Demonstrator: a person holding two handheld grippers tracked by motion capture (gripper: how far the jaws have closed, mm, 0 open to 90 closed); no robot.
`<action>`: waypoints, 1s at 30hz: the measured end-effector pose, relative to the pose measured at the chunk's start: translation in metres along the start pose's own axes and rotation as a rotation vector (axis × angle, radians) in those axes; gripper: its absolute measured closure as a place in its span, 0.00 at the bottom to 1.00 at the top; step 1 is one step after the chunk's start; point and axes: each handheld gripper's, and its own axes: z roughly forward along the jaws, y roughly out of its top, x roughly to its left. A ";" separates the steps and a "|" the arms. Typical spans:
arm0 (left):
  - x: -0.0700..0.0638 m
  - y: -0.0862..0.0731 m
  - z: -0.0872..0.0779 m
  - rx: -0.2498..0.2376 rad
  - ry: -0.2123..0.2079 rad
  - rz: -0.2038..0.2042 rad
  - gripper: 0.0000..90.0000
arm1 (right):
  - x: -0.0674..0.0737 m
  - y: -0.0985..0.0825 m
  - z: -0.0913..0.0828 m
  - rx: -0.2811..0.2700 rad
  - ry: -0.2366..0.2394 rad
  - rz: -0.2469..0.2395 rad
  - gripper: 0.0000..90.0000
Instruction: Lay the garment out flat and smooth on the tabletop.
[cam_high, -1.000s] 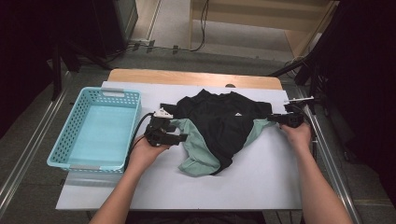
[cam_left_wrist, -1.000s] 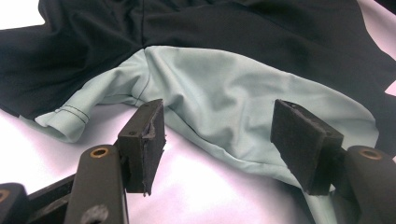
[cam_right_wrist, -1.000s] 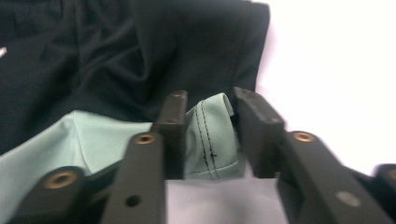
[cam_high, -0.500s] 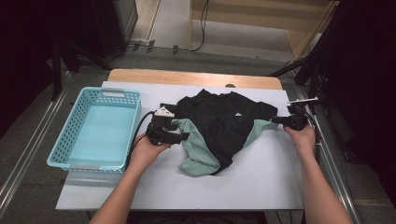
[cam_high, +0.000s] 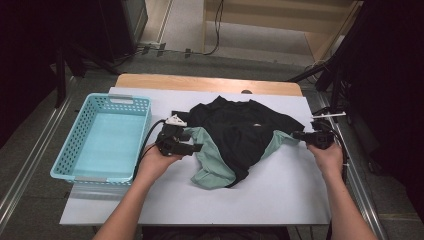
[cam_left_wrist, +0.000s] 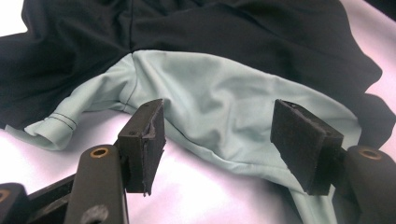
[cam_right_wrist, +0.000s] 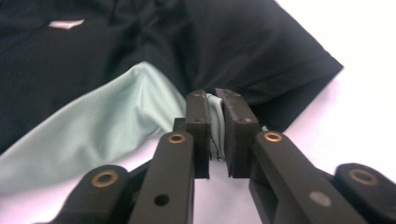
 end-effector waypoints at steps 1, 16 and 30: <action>0.000 0.000 0.000 0.003 -0.001 0.003 0.41 | 0.002 -0.002 0.000 0.006 0.001 -0.003 0.86; 0.000 0.003 0.006 -0.002 -0.013 0.010 0.41 | -0.007 -0.018 -0.022 -0.068 -0.001 -0.023 0.61; -0.007 -0.002 0.013 0.015 -0.026 0.017 0.41 | -0.028 -0.011 -0.001 -0.086 -0.070 0.007 0.47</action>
